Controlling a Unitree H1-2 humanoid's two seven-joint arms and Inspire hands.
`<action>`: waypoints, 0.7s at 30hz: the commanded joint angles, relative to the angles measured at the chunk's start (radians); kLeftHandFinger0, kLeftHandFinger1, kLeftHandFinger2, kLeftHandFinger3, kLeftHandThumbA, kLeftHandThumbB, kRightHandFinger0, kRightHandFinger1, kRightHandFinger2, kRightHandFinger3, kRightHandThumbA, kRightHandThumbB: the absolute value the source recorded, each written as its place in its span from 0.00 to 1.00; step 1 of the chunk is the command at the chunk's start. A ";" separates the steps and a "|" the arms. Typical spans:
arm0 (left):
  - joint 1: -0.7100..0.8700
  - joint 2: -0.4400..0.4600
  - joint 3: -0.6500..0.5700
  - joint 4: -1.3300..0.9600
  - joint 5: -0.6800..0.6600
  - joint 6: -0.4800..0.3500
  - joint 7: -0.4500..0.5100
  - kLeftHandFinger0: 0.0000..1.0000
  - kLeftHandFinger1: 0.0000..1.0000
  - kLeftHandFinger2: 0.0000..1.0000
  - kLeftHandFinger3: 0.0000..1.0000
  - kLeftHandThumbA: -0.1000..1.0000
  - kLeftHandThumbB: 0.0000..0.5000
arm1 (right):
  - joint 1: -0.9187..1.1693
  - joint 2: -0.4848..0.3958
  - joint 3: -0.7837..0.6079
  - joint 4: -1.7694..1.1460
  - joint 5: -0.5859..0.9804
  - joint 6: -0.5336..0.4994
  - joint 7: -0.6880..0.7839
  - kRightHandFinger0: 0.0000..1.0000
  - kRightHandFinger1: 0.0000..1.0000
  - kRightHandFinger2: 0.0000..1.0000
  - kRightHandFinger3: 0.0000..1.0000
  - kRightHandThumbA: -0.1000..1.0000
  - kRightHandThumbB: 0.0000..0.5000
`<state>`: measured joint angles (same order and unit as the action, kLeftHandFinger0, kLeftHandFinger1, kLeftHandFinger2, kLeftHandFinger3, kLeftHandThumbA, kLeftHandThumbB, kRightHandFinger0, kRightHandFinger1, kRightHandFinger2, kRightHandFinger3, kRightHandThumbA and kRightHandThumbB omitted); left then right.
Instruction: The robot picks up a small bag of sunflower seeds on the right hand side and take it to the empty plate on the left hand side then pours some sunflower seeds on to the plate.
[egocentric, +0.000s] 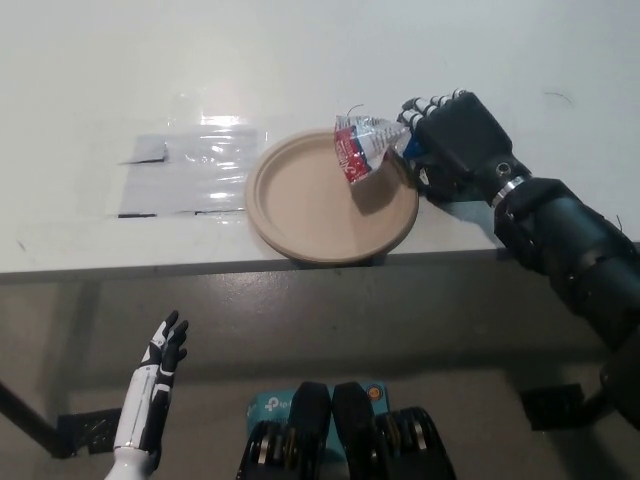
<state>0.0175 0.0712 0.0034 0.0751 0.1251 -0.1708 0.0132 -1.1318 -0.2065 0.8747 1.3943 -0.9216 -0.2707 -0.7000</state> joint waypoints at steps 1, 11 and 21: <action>-0.008 0.005 0.003 -0.035 -0.006 -0.027 0.005 1.00 1.00 1.00 1.00 1.00 0.01 | -0.091 -0.014 0.011 -0.012 -0.030 0.045 -0.014 0.00 0.26 0.69 0.35 0.00 0.72; -0.021 0.010 0.002 -0.029 -0.008 -0.033 0.001 1.00 1.00 1.00 1.00 1.00 0.02 | -0.114 -0.027 0.063 -0.014 -0.080 0.064 -0.052 0.00 0.17 0.63 0.15 0.00 0.76; -0.023 0.008 0.001 -0.033 -0.005 -0.028 0.002 1.00 1.00 1.00 1.00 1.00 0.01 | -0.157 -0.036 0.165 -0.011 -0.180 0.132 -0.125 0.00 0.11 0.68 0.16 0.00 0.46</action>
<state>0.0118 0.0724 0.0033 0.0749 0.1250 -0.1708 0.0129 -1.1908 -0.2197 1.0172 1.3945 -1.0504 -0.2013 -0.7389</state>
